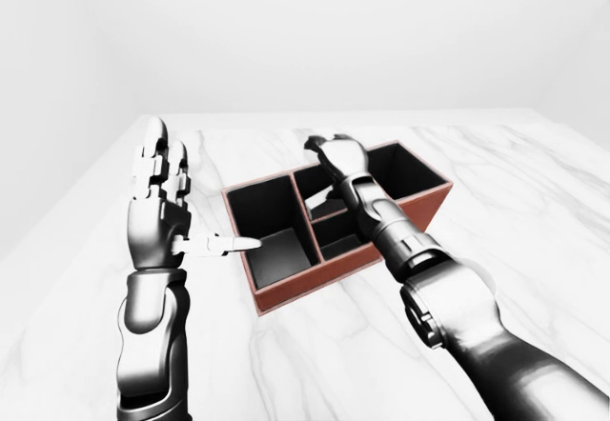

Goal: Pick up the book and place it in the front compartment of the caddy.

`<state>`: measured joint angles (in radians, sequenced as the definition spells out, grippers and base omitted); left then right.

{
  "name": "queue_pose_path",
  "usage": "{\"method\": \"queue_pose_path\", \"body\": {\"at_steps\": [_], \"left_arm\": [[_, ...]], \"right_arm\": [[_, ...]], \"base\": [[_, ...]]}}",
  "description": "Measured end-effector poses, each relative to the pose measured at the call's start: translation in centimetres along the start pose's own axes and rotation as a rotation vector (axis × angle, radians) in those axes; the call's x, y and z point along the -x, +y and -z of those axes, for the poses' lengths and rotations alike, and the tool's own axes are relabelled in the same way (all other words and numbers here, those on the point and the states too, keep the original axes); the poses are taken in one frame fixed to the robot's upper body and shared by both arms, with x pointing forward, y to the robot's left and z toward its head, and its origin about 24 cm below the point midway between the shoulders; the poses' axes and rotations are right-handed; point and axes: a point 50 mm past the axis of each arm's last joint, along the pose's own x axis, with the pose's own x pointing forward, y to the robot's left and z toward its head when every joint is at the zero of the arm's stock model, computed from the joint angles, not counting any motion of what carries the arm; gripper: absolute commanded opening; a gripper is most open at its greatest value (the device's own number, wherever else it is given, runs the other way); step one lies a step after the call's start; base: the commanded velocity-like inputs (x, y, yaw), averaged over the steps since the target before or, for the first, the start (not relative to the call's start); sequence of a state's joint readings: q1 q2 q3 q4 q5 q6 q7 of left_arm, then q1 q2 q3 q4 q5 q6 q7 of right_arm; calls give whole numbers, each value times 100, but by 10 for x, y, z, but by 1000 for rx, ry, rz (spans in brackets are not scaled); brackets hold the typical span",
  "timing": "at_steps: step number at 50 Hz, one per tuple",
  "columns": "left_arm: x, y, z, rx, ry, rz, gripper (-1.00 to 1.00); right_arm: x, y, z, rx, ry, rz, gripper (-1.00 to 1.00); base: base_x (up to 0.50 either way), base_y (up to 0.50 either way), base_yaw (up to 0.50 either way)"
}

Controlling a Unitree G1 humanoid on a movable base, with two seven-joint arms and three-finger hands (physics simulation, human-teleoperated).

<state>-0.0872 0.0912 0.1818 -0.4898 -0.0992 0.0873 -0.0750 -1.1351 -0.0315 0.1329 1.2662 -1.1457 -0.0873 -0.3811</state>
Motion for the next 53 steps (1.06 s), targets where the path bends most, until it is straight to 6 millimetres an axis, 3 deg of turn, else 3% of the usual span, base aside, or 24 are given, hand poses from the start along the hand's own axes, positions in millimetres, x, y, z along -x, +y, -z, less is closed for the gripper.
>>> {"method": "queue_pose_path", "body": {"at_steps": [28,53], "left_arm": [[0,-1,-1,-2,-6,2,100],[0,0,1,-5,3,1,100]], "right_arm": [[-6,-15,5,-60,28,27,100],[-8,-58,7,-379,-8,94,100]], "base": [[0,0,0],[0,0,0]]}}
